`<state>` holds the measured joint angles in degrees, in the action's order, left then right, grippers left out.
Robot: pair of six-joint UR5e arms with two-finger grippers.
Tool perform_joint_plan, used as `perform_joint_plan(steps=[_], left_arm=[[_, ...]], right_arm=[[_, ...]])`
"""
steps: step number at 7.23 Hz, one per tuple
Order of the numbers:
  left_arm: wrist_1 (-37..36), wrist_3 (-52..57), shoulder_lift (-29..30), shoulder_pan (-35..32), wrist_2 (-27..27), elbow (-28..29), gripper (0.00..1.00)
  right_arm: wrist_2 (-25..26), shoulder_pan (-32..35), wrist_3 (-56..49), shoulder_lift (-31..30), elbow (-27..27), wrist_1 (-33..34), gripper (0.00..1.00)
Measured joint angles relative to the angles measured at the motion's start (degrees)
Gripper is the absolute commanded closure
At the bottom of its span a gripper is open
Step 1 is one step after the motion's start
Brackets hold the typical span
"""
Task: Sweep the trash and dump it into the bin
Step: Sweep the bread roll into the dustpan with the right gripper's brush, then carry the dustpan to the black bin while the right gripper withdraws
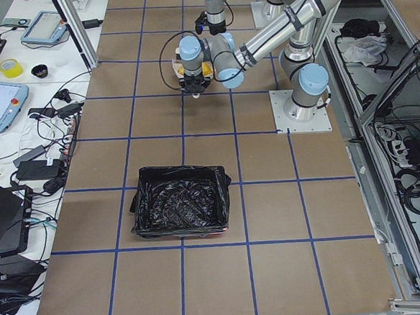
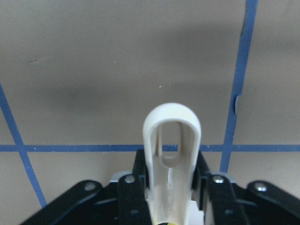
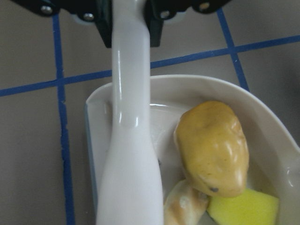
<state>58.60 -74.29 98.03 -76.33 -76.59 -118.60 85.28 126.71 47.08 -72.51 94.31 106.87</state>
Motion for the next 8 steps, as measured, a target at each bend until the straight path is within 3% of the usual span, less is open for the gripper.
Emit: perform_joint_plan(steps=[5, 8], left_arm=[[4.06, 0.68, 3.21, 1.55, 0.08, 6.04, 1.00], [10.16, 3.24, 4.13, 7.08, -0.83, 13.49, 1.00]], right_arm=[[3.95, -11.76, -17.08, -5.85, 0.58, -10.03, 1.00], [7.84, -23.78, -29.09, -7.60, 0.84, -13.23, 1.00]])
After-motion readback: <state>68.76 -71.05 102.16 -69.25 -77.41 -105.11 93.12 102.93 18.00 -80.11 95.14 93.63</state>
